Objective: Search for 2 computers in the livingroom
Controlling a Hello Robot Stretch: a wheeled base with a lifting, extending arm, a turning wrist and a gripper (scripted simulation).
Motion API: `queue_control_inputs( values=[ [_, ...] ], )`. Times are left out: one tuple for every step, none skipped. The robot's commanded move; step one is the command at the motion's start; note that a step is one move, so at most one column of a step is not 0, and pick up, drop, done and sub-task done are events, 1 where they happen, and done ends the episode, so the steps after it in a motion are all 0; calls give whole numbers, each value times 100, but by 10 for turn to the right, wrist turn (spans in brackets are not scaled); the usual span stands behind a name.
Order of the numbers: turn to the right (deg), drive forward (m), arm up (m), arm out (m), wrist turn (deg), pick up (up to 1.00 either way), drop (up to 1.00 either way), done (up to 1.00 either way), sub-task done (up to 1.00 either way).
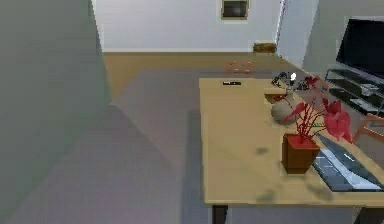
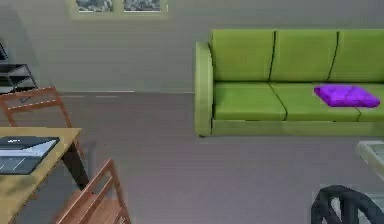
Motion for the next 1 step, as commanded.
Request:
queue_control_inputs(
  values=[
    [-420, 0, 0, 0, 0, 0, 0, 0, 0]
  ],
)
